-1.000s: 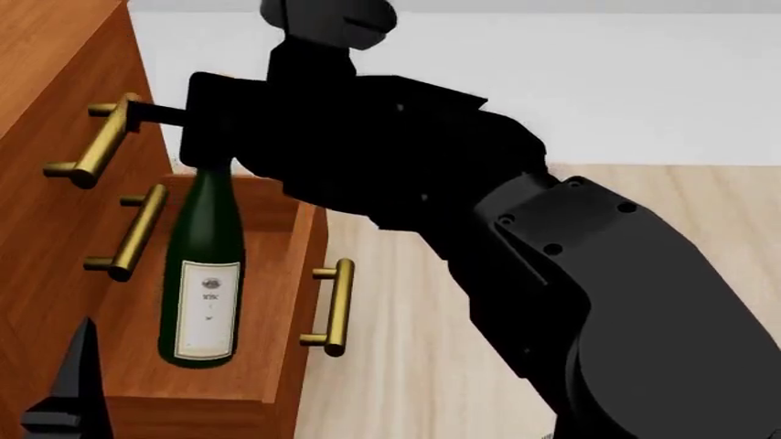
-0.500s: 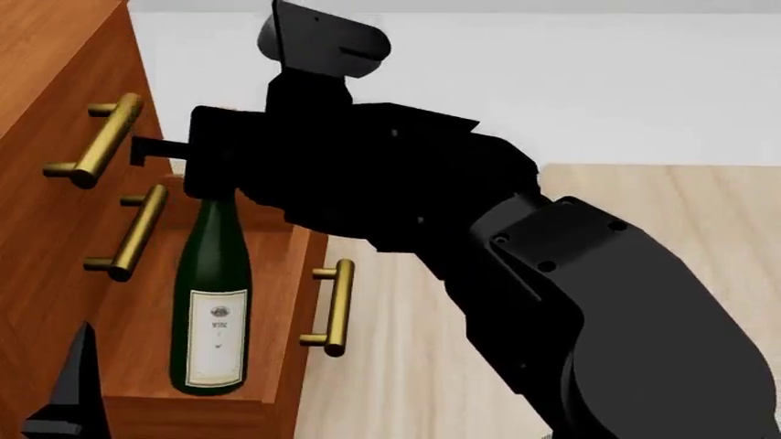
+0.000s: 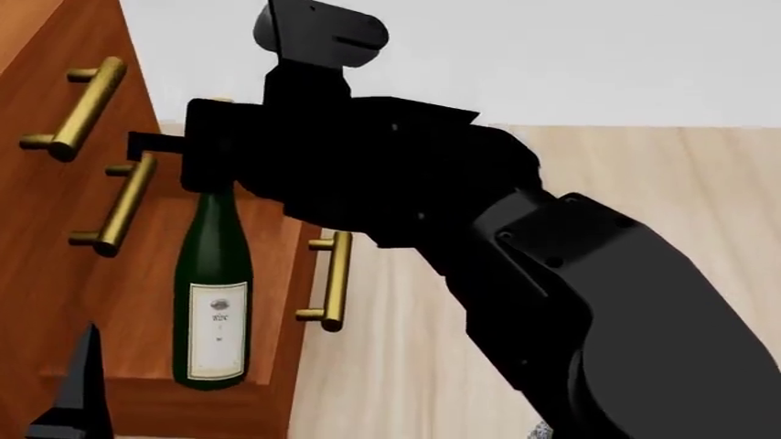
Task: Put the wine bottle in the bottom drawer of the cabinet.
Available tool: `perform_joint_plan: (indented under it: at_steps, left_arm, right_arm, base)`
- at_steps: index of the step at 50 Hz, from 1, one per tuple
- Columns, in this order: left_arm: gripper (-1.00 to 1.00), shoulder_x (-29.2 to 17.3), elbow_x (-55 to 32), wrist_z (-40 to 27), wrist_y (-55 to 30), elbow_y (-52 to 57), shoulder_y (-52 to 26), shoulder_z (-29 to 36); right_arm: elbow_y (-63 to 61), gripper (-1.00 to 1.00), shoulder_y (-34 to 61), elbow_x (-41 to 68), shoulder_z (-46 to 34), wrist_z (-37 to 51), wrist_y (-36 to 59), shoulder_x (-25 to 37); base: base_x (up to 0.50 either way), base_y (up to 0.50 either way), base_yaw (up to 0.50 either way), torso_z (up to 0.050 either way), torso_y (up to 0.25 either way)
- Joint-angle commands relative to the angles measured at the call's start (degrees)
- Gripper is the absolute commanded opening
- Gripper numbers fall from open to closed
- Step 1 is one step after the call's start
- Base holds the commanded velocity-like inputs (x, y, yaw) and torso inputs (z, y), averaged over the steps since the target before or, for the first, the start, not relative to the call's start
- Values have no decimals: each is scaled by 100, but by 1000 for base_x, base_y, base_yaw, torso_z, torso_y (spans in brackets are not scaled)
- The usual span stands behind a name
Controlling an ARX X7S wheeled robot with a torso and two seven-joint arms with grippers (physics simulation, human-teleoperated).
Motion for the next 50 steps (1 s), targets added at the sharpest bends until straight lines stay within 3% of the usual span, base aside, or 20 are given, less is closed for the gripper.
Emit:
perform_joint_plan:
  at_steps: [1, 50]
  left_arm:
    - [100, -2, 47, 38, 42, -27, 25, 18]
    - [100, -38, 48, 3, 75, 13, 44, 8]
  right_arm:
    - [-69, -100, -68, -41, -30, -1, 15, -18]
    - [-407, -100, -14, -531, 13, 137, 231, -18]
  base:
    - [0, 0, 0, 2, -139]
    - [0, 2, 2, 2, -139]
